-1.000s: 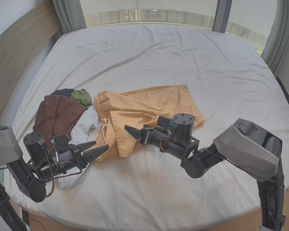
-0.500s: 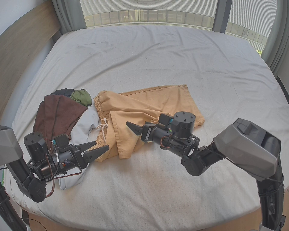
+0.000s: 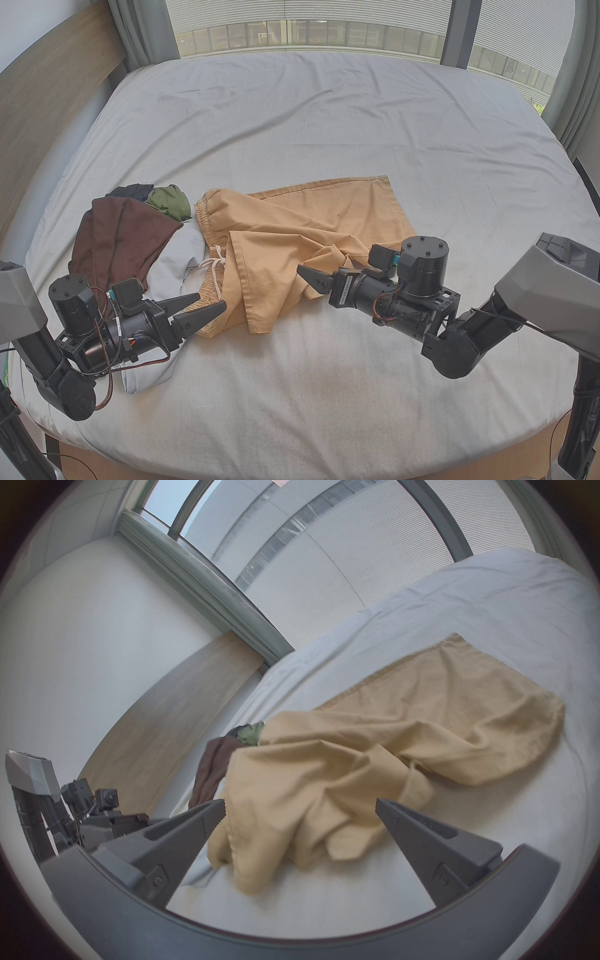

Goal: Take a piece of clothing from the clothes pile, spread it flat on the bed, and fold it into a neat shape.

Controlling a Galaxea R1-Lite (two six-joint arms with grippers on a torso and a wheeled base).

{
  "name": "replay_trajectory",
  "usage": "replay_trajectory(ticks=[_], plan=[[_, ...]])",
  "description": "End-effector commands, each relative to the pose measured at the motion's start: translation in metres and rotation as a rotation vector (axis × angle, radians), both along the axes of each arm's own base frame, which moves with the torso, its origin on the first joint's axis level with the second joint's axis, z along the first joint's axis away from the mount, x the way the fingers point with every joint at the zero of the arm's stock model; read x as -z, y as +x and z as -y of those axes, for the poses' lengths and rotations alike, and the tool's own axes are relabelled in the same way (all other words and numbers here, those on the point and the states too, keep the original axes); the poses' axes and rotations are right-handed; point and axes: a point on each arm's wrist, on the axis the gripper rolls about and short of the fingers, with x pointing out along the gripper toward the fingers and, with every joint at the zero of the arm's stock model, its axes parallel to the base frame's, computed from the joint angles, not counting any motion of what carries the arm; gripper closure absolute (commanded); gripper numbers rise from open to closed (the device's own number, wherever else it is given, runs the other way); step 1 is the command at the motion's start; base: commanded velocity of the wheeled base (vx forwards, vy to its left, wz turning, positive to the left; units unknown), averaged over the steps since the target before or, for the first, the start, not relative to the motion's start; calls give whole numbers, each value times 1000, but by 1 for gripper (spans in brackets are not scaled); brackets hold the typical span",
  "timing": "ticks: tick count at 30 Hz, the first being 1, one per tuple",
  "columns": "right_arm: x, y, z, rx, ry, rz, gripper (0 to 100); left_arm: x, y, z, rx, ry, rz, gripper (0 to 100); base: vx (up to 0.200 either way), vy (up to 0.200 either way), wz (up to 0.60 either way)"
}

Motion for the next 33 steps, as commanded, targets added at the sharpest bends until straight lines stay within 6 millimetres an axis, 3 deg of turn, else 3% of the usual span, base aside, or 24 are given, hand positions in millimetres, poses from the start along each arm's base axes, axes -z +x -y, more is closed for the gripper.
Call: replay_trajectory(ticks=[1, 2, 4, 13, 24, 25, 33], plan=[[7, -6, 11, 20, -23, -35, 0, 0, 0, 0, 0, -1, 1, 0, 0, 0, 0], [7, -6, 11, 20, -23, -35, 0, 0, 0, 0, 0, -1, 1, 0, 0, 0, 0], [30, 1, 8, 30, -16, -108, 0, 0, 0, 0, 0, -1, 1, 0, 0, 0, 0], [61, 13, -2, 36, -25, -175, 0, 1, -1, 0, 0, 1, -3, 0, 0, 0, 0], [60, 34, -12, 66, 41, -142, 0, 1, -1, -1, -2, 0, -5, 0, 0, 0, 0], [60, 34, -12, 66, 41, -142, 100, 1, -1, -1, -2, 0, -5, 0, 0, 0, 0], [62, 37, -15, 71, 54, -137, 100, 2, 0, -1, -2, 1, -8, 0, 0, 0, 0]])
